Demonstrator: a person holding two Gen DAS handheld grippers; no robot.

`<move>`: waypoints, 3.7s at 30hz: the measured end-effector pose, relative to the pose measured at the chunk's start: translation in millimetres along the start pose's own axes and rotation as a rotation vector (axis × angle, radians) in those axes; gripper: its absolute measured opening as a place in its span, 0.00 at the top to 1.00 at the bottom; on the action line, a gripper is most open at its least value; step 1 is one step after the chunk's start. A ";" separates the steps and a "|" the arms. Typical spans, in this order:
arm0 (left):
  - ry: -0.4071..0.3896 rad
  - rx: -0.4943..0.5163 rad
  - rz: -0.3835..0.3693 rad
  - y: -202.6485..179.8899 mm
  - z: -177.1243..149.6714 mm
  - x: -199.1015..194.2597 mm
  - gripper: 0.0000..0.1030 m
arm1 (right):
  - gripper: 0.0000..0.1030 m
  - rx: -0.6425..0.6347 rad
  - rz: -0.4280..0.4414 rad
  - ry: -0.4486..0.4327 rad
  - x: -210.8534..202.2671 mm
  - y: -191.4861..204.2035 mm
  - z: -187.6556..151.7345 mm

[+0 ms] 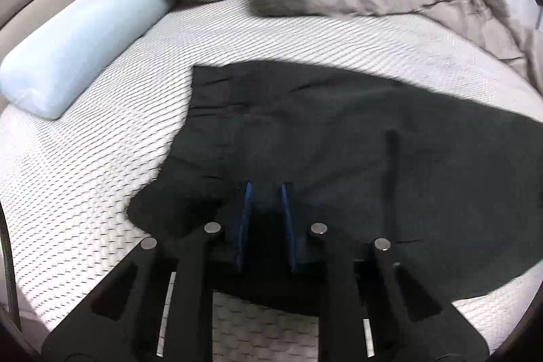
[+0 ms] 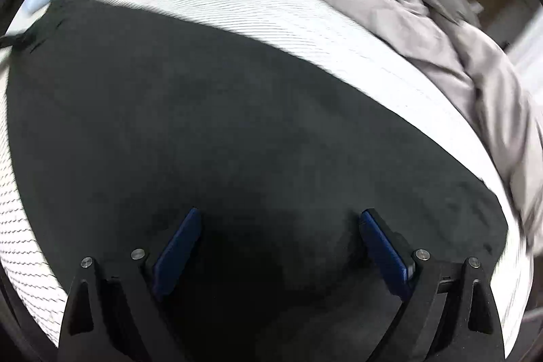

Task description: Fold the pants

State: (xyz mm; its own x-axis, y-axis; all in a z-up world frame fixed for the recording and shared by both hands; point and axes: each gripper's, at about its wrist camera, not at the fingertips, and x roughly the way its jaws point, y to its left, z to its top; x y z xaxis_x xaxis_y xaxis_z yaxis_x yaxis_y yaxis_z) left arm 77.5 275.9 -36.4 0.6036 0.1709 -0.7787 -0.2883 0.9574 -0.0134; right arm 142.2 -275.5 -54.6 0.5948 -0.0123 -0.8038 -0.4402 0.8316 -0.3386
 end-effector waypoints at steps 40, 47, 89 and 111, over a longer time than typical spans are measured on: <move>0.006 0.437 -0.427 -314.7 -57.9 -42.6 0.20 | 0.15 0.390 0.067 -0.077 -42.0 -94.3 -90.5; 0.039 0.733 -0.618 -392.9 -114.9 -80.5 0.25 | 0.17 0.263 0.208 -0.133 -61.1 -44.0 -87.0; 0.185 0.225 -0.776 -317.9 -108.4 -85.7 0.33 | 0.72 1.354 0.604 -0.415 -21.9 -154.3 -199.3; 0.151 -0.426 -0.770 -257.9 -123.1 -18.5 0.92 | 0.94 1.241 0.616 -0.384 -8.2 -125.7 -180.1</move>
State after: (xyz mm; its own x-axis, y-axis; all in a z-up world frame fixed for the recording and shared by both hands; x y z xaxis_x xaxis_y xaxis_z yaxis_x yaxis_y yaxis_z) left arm 49.3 -2.8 -95.7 0.6481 -0.5453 -0.5315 -0.1129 0.6215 -0.7752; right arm 71.5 -479.9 -93.5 0.7578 0.5026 -0.4160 0.0515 0.5895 0.8061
